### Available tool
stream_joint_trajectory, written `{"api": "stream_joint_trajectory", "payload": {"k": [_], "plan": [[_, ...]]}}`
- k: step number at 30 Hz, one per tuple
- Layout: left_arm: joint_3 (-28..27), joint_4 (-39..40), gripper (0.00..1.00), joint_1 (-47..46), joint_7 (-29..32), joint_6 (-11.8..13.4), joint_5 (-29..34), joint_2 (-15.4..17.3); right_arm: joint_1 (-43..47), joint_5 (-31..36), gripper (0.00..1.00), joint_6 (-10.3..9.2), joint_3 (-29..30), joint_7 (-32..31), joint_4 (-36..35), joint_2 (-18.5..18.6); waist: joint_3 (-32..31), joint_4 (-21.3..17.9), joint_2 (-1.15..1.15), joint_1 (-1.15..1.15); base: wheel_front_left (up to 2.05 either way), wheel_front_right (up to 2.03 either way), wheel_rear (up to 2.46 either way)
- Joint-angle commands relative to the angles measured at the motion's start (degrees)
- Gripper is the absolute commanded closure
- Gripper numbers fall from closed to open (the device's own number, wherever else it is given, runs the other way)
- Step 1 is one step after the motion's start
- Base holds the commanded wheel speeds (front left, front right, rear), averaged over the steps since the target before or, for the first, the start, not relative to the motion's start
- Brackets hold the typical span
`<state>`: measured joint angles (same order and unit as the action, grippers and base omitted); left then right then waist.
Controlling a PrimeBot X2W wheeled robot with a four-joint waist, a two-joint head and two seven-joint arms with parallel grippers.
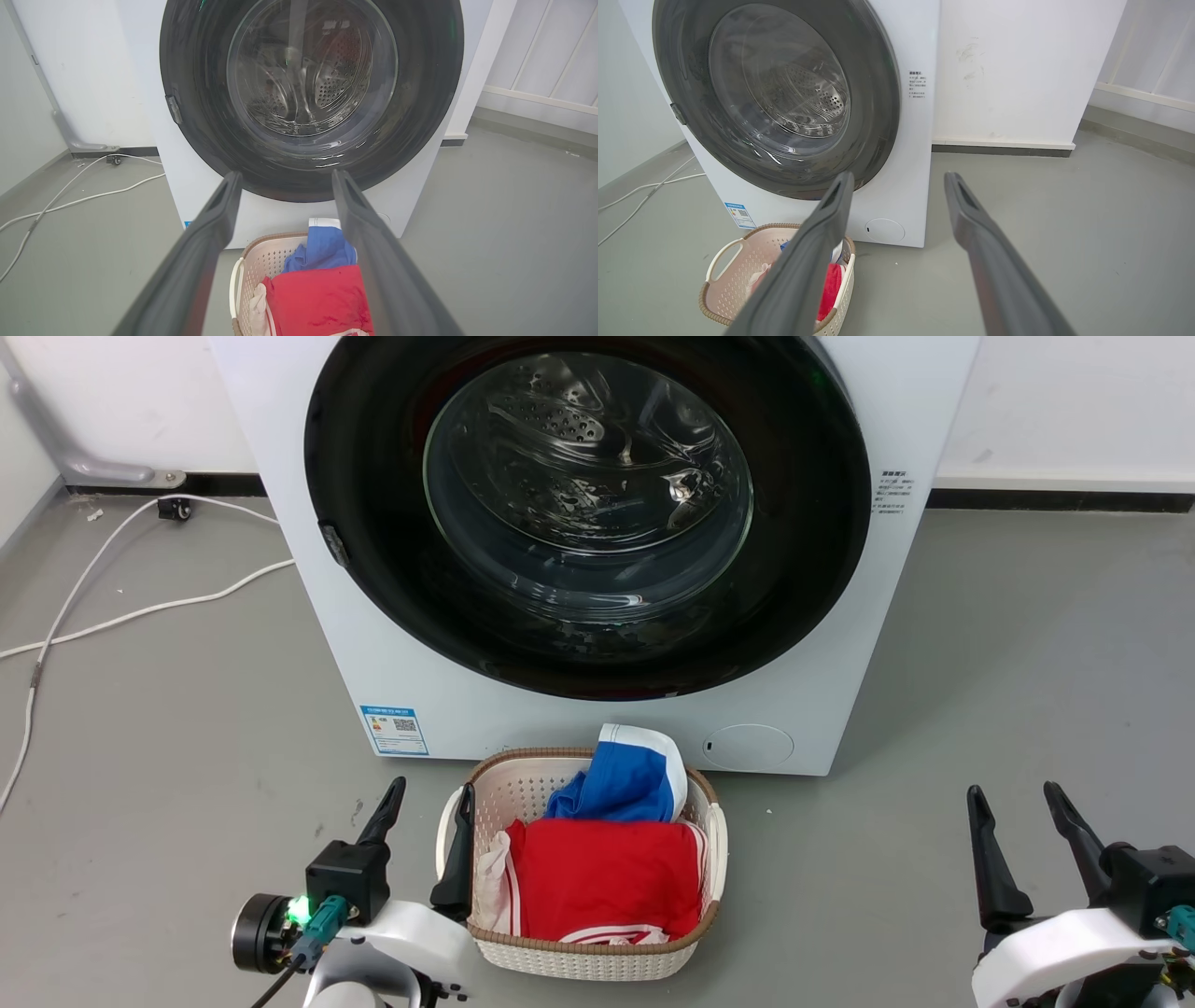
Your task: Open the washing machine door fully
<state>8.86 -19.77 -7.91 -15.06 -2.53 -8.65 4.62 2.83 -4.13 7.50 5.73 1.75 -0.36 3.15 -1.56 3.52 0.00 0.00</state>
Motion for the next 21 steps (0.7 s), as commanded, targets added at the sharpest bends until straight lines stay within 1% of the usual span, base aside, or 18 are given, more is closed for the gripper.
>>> {"api": "stream_joint_trajectory", "payload": {"k": [1, 18, 19, 21], "plan": [[-0.1, -0.1, 0.0, 0.4, -0.2, -0.3, 0.0, -0.2, -0.3, -0.2, 0.0, -0.01, 0.1, 0.3, 0.1, -0.2, 0.0, 0.0, 0.0, 0.0, 0.0, 0.0, 0.0], [-1.6, -0.8, 0.0, 0.2, -0.2, -1.0, 0.9, -0.9, -0.9, -1.4, 0.0, -0.01, 0.0, 0.5, 1.7, -0.3, -0.3, 0.1, 0.0, 0.0, 0.0, 0.0, 0.0], [-1.6, -0.8, 0.0, 0.2, -0.2, -1.0, 1.2, -1.0, -0.9, -2.3, 1.0, -0.01, 0.1, 0.4, 1.8, -0.3, -0.3, 0.1, 0.0, 0.0, 0.0, 0.0, 0.0], [-1.8, -0.7, 0.0, 0.1, -0.2, -1.1, 1.1, -1.0, -1.1, -3.4, 1.0, -0.01, 0.3, 0.2, 1.8, -0.3, -0.2, 0.1, 0.0, 0.0, 0.0, 0.0, 0.0]]}}
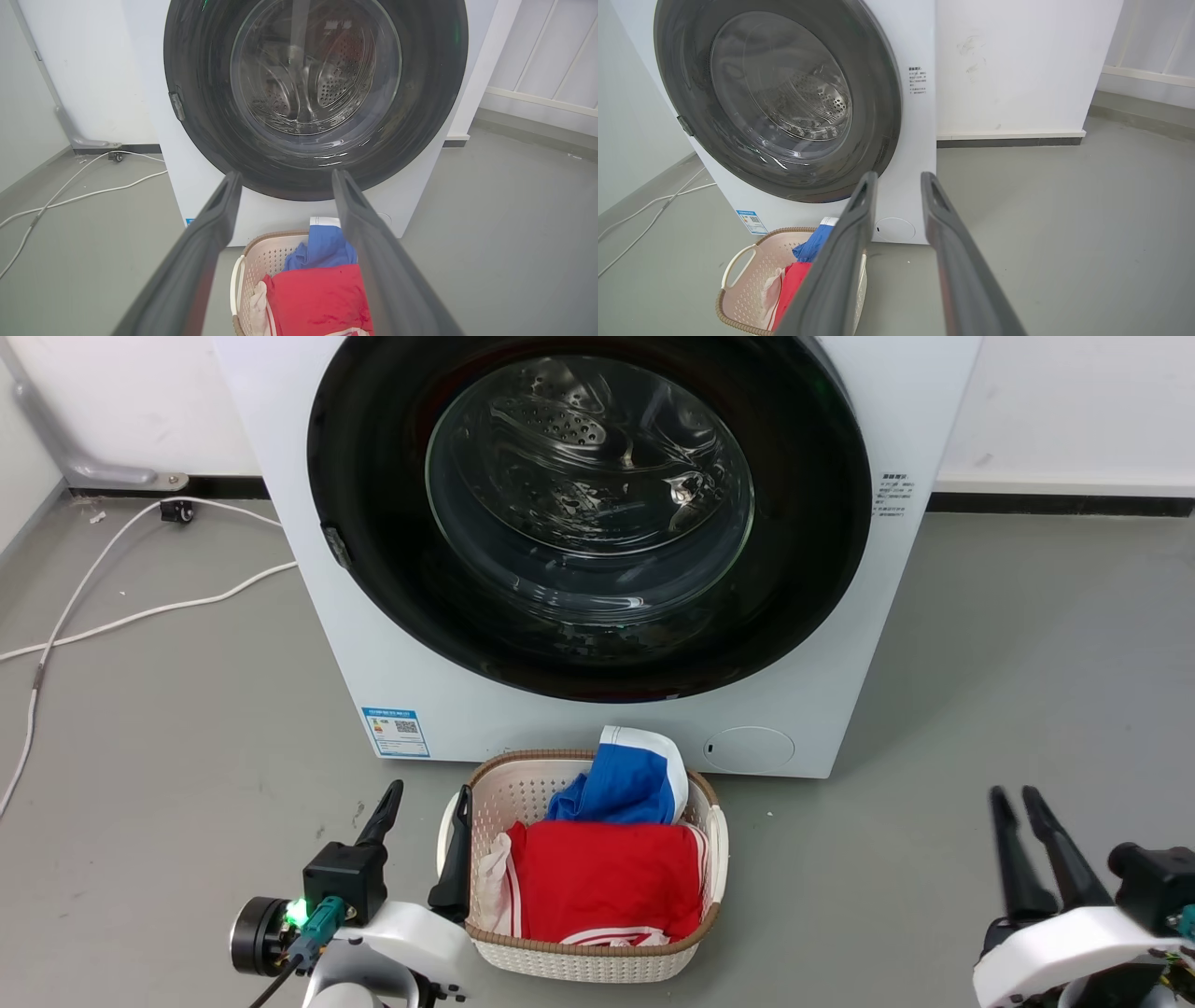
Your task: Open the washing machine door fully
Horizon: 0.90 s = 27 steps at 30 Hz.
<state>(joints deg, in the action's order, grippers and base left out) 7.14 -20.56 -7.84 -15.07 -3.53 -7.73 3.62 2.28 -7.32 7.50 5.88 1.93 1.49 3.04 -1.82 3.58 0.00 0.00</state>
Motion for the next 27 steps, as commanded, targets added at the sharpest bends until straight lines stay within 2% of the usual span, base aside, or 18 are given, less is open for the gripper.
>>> {"api": "stream_joint_trajectory", "payload": {"k": [1, 4, 7, 15, 18, 21, 27], "plan": [[-0.1, 0.2, 0.0, -0.1, -0.1, -0.2, 0.3, 0.0, -0.7, -1.0, 1.0, -0.01, 0.5, -0.1, 0.0, -0.2, 0.0, 0.0, 0.0, 0.0, 0.0, 0.0, 0.0], [-0.3, 0.5, 0.0, -0.4, -0.1, -0.3, 0.5, -0.1, -1.0, -5.2, 1.0, -0.01, 1.9, -0.5, 0.2, -0.2, 0.1, 0.0, 0.0, 0.0, 0.0, 0.0, 0.0], [-0.7, 0.9, 0.0, -0.5, -0.1, -0.3, 0.3, -0.2, -1.5, -16.7, 1.0, -0.01, 4.1, -1.0, 1.2, -0.2, 0.3, 0.1, 0.0, 0.0, 0.0, 0.0, 0.0], [-0.8, 2.6, 0.0, -1.0, -0.1, 0.0, 0.3, -0.4, -5.4, -61.7, 1.0, 0.0, 9.3, -3.1, 7.7, -0.2, 1.3, -0.1, 0.0, 0.0, 0.0, 0.0, 0.0], [-0.8, 3.4, 0.0, -1.5, -0.1, 0.2, 0.1, -0.5, -8.0, -74.3, 1.0, 0.0, 11.8, -4.8, 11.1, -0.1, 2.3, -0.2, 0.0, 0.0, 0.0, 0.0, 0.0], [-0.6, 4.5, 0.0, -2.4, -0.1, 0.5, 0.1, -0.6, -12.1, -81.7, 1.0, 0.0, 14.9, -6.9, 14.2, -0.1, 4.3, -0.3, 0.0, 0.0, 0.0, 0.0, 0.0], [-0.4, 7.1, 0.0, -4.6, -0.1, 1.1, 0.1, -0.6, -23.4, -88.1, 1.0, 0.0, 17.0, -10.1, 21.7, 4.5, 10.3, -0.9, 0.0, 0.0, 0.0, 0.0, 0.0]]}}
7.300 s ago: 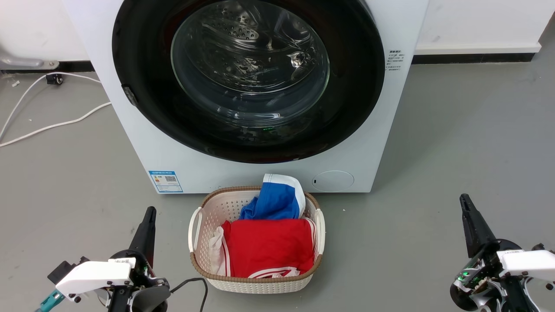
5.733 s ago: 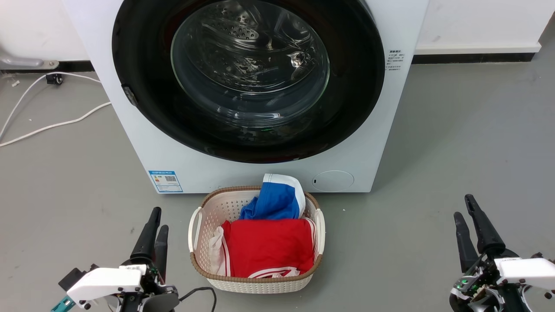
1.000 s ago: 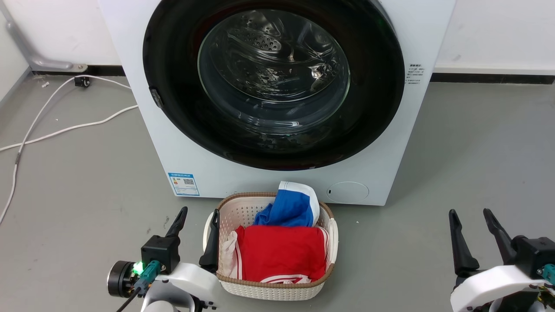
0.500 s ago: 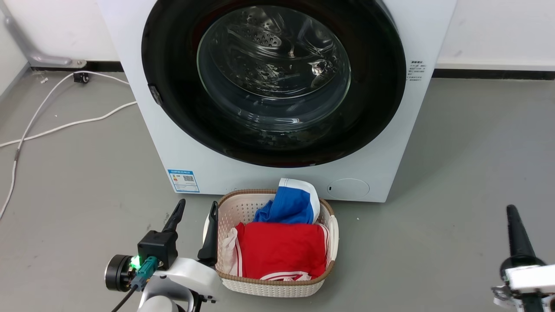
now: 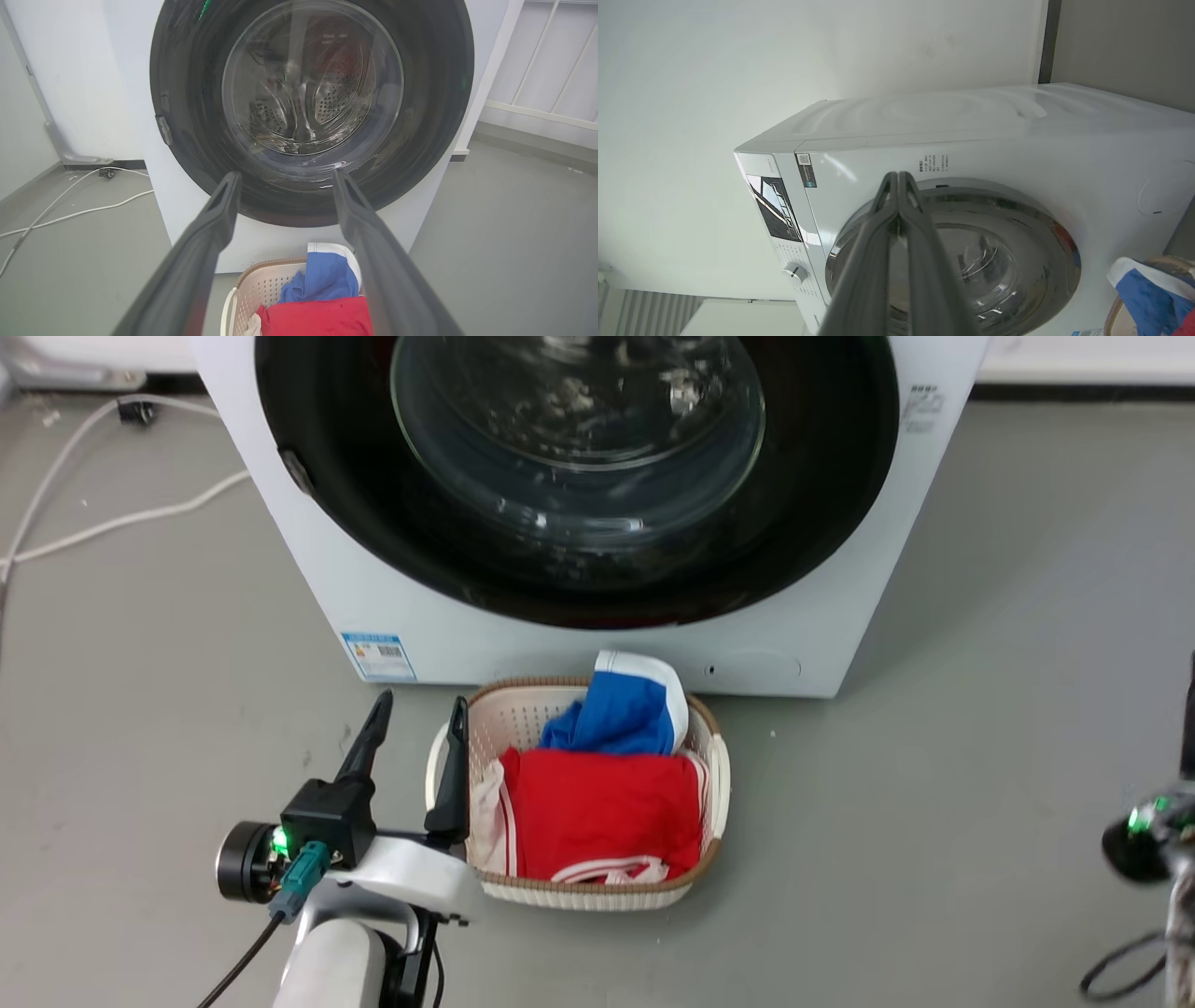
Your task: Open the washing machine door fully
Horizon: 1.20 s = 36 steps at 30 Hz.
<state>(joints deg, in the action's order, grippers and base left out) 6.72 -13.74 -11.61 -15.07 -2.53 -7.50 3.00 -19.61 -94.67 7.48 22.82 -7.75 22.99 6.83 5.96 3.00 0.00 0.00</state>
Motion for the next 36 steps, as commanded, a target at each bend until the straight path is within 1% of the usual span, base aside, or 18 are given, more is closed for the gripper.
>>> {"api": "stream_joint_trajectory", "payload": {"k": [1, 5, 9, 10, 11, 13, 18, 23, 31, 36], "plan": [[0.1, 0.6, 0.0, -1.5, -0.1, 0.2, -0.2, 0.0, -3.7, -1.5, 1.0, 0.03, -0.1, -1.2, 1.5, 1.6, 3.4, -0.3, 0.0, 0.0, 0.0, 0.0, 0.0], [0.8, 2.5, 0.0, -3.7, -0.1, 0.5, 0.1, -0.1, -12.6, -4.1, 1.0, 0.03, -2.1, -5.2, 6.8, 5.3, 8.3, -0.1, 0.0, 0.0, 0.0, 0.0, 0.0], [1.5, 4.4, 0.0, -6.6, -0.1, 0.6, 0.2, -0.1, -21.5, -5.1, 1.0, 0.03, -5.4, -9.4, 13.0, 10.2, 12.4, 0.6, 0.0, 0.0, 0.0, 0.0, 0.0], [1.5, 4.4, 0.0, -6.6, -0.1, 0.6, 0.2, -0.1, -21.5, -5.1, 1.0, 0.03, -5.4, -9.4, 13.0, 10.2, 12.4, 0.6, 0.0, 0.0, 0.0, 0.0, 0.0], [1.8, 5.1, 0.0, -7.7, -0.1, 0.7, 0.4, -0.1, -25.6, -4.8, 1.0, 0.03, -7.7, -11.7, 16.0, 12.3, 13.8, 1.2, 0.0, 0.0, 0.0, 0.0, 0.0], [1.9, 6.0, 0.0, -8.8, -0.1, 0.9, 0.7, -0.1, -29.9, -4.1, 1.0, 0.03, -10.2, -13.9, 18.6, 14.1, 15.1, 1.6, 0.0, 0.0, 0.0, 0.0, 0.0], [2.3, 7.9, 0.0, -10.2, -0.1, 1.0, 0.9, -0.1, -39.5, -1.6, 1.0, 0.03, -16.0, -18.2, 24.6, 16.9, 17.6, 2.6, 0.0, 0.0, 0.0, 0.0, 0.0], [2.4, 9.5, 0.0, -10.6, -0.1, 1.6, 0.8, -0.1, -48.0, 0.9, 1.0, 0.03, -21.1, -21.6, 29.1, 16.5, 19.9, 2.9, 0.0, 0.0, 0.0, 0.0, 0.0], [2.2, 10.5, 0.0, -11.7, -0.1, 1.4, 1.2, -0.1, -57.2, 5.3, 1.0, 0.03, -26.4, -22.9, 33.6, 14.6, 22.0, 3.5, 0.0, 0.0, 0.0, 0.0, 0.0], [2.2, 11.2, 0.0, -12.6, -0.1, 1.3, 1.3, -0.1, -62.0, 7.8, 1.0, 0.03, -28.7, -22.6, 36.7, 13.5, 23.2, 3.9, 0.0, 0.0, 0.0, 0.0, 0.0]]}}
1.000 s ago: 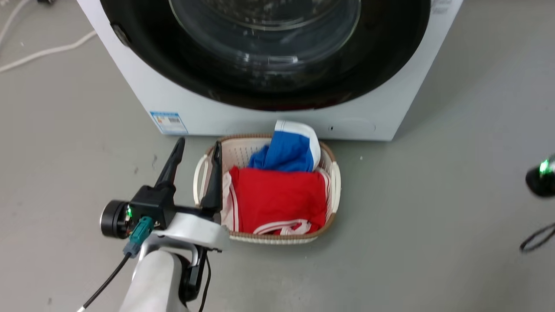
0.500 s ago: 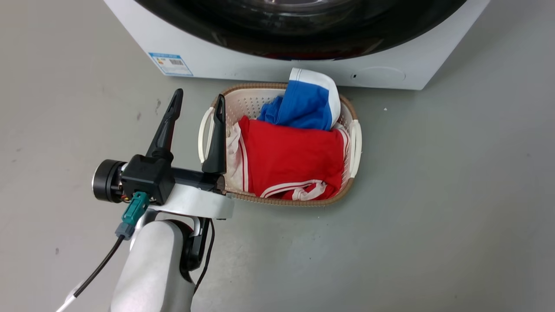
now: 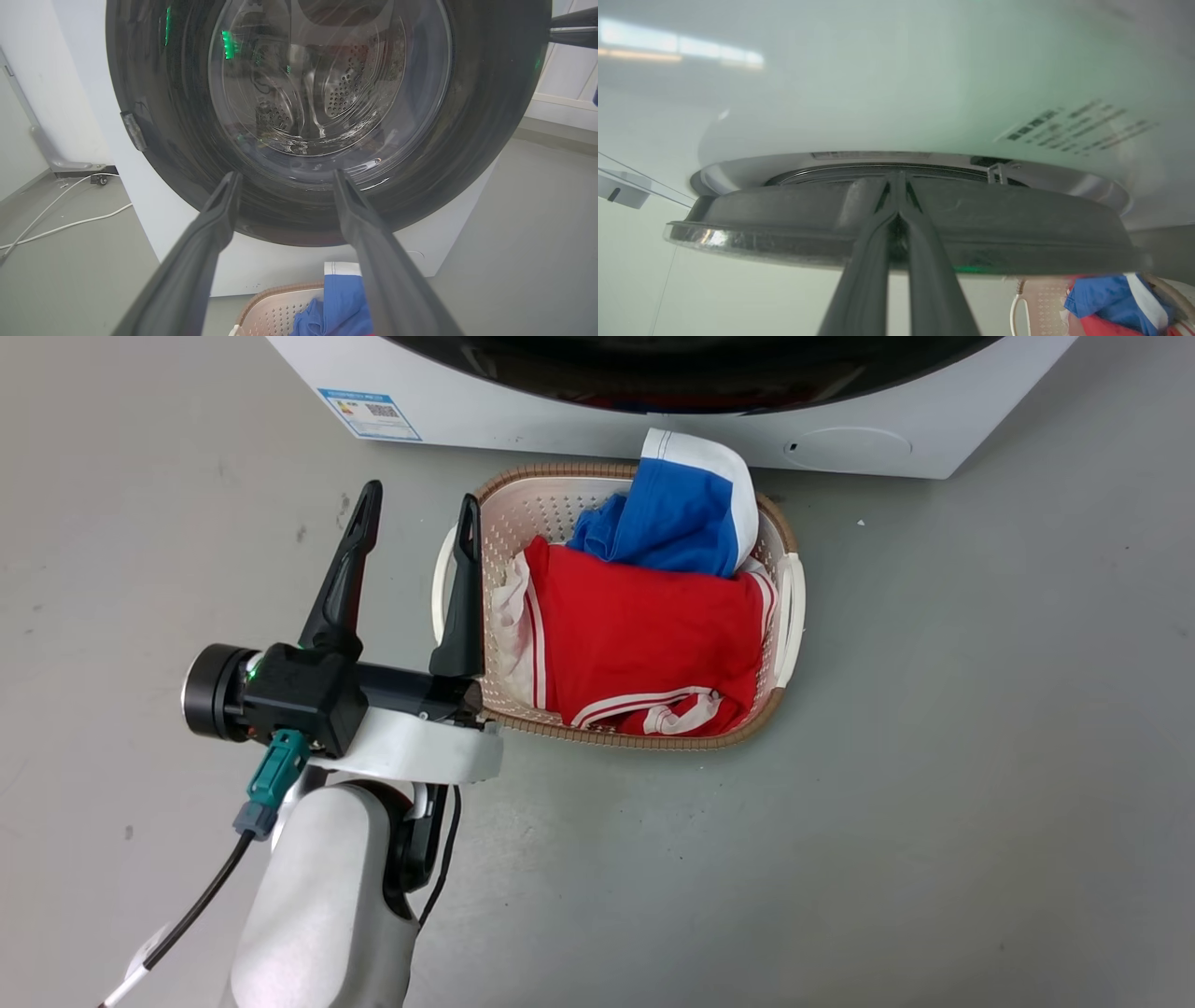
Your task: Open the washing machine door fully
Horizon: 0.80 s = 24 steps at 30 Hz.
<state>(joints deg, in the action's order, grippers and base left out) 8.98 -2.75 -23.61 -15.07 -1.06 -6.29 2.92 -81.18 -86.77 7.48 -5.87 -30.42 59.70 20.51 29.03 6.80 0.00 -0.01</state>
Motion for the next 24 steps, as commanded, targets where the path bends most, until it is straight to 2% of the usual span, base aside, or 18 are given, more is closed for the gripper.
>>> {"api": "stream_joint_trajectory", "payload": {"k": [1, 12, 24], "plan": [[0.1, 0.2, 0.0, -0.7, -0.1, -0.2, 0.2, 0.0, -1.3, 0.2, 1.0, 0.03, -0.3, -0.2, 0.6, -0.3, 0.3, 0.2, 0.0, 0.01, 0.0, 0.0, 0.0], [0.1, 0.4, 0.0, -1.1, -0.1, 0.0, 0.5, 0.0, -4.6, 2.8, 1.0, 0.03, -3.3, -6.0, 3.8, -0.5, 1.0, 0.2, 0.0, 0.01, 0.0, 0.0, 0.0], [0.6, -2.4, 0.0, 1.3, -0.1, -0.9, 0.5, 0.0, 3.4, 3.6, 1.0, 0.03, -5.7, -13.5, 0.5, -0.3, -4.1, -1.2, 0.0, 0.01, 0.0, 0.0, 0.0]]}}
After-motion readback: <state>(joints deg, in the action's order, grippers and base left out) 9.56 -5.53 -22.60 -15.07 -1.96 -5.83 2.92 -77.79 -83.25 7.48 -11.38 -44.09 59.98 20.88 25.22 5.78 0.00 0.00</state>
